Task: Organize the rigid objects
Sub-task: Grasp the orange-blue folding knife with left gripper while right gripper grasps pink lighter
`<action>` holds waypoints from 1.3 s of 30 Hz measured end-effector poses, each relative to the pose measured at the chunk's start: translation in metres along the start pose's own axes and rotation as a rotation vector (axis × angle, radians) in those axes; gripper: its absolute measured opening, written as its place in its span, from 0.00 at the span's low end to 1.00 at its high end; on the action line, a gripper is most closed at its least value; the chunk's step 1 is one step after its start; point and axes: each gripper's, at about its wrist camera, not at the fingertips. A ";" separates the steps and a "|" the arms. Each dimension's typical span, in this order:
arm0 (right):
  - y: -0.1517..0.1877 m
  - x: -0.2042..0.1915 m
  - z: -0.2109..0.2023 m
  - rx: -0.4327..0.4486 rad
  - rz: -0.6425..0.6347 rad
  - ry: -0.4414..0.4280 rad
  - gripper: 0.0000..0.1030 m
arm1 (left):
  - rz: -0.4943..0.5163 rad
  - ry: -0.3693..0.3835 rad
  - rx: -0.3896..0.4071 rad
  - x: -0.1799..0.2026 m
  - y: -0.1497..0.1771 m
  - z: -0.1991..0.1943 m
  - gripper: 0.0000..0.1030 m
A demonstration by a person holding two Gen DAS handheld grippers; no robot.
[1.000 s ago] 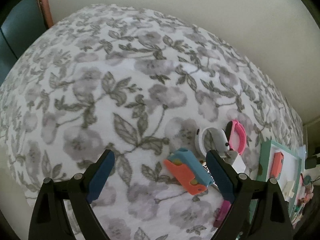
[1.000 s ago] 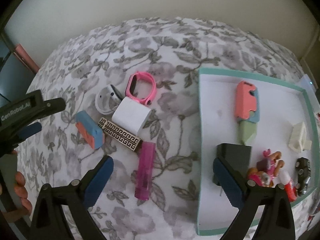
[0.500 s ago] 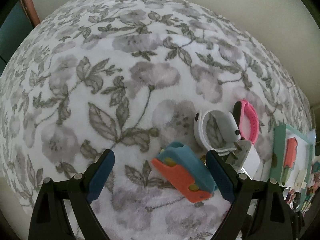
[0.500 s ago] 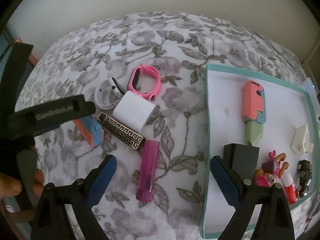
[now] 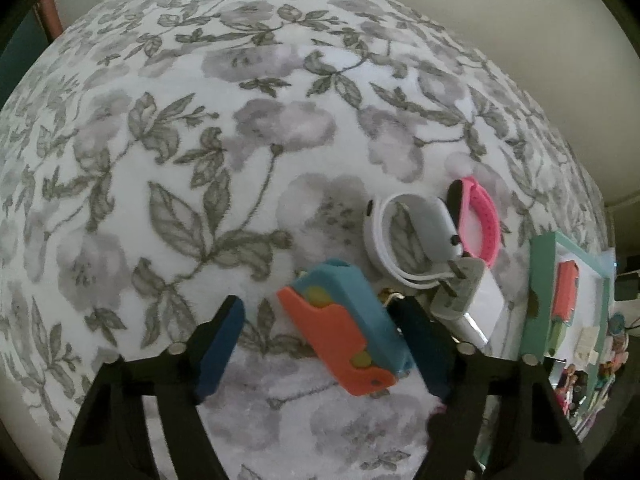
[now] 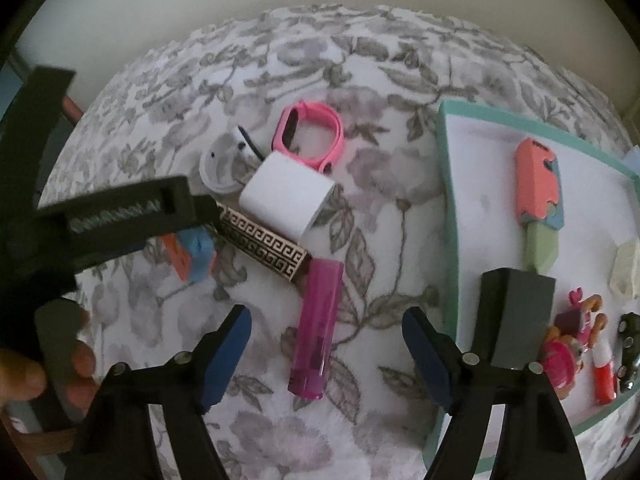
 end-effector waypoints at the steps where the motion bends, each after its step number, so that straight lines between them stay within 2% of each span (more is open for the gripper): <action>1: 0.000 -0.001 0.002 -0.004 -0.004 0.001 0.76 | 0.007 0.001 -0.001 0.001 0.001 0.000 0.73; 3: 0.002 -0.002 0.008 -0.018 -0.011 0.004 0.74 | 0.021 0.006 0.000 0.005 0.002 -0.003 0.67; 13: 0.005 -0.013 0.018 -0.019 -0.070 0.074 0.64 | 0.093 -0.004 -0.010 0.025 0.007 -0.011 0.52; 21: 0.010 -0.015 0.020 -0.010 -0.071 0.089 0.56 | 0.153 -0.066 -0.027 0.026 0.019 -0.011 0.44; 25: 0.010 -0.011 0.017 -0.009 -0.069 0.091 0.54 | 0.199 -0.144 -0.040 0.025 0.027 -0.002 0.43; 32: 0.011 -0.013 0.015 0.001 -0.085 0.113 0.48 | 0.218 -0.169 -0.030 0.031 0.034 -0.004 0.44; 39: 0.015 -0.009 0.010 0.009 -0.075 0.117 0.31 | 0.204 -0.173 -0.033 0.030 0.025 -0.005 0.44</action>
Point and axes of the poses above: each gripper's, at about its wrist camera, not at the fingertips, and z roughly the way its jaws point, x to its right, y to its underside, and after that the axes turned 2 degrees about -x, right-handed
